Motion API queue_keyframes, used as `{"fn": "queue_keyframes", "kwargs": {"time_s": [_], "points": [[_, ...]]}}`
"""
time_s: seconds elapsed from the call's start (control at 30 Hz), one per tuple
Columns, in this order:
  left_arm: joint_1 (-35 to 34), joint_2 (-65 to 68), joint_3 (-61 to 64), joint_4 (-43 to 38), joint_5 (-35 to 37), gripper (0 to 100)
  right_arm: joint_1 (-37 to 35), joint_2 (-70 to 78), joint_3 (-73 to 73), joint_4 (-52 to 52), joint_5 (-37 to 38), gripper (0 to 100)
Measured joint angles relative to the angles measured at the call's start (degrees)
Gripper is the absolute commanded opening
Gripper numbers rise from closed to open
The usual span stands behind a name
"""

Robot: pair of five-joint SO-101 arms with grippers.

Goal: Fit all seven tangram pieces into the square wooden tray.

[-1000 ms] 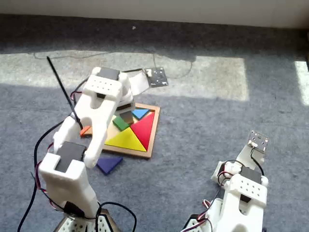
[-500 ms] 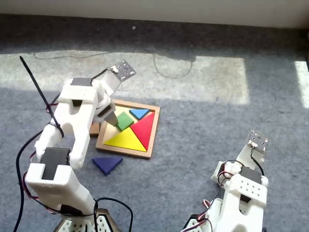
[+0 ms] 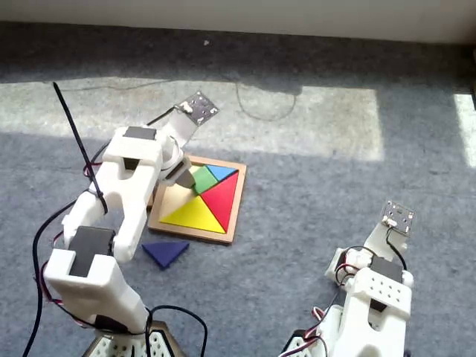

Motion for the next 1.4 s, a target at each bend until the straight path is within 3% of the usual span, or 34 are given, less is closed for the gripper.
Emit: {"fn": "queue_keyframes", "kwargs": {"time_s": [0.37, 0.67, 0.87, 1.4], "points": [[0.26, -3.69, 0.26, 0.18, 2.29, 30, 0.00, 0.00, 0.00, 0.00, 0.00, 0.5], [-7.82, -12.40, 0.18, 9.76, 8.00, 30, 0.00, 0.00, 0.00, 0.00, 0.00, 0.5], [-14.68, -12.40, 0.88, 10.46, 13.36, 30, 0.00, 0.00, 0.00, 0.00, 0.00, 0.5], [-16.97, 5.89, -4.57, 7.56, 15.65, 22, 0.00, 0.00, 0.00, 0.00, 0.00, 0.5]]}}
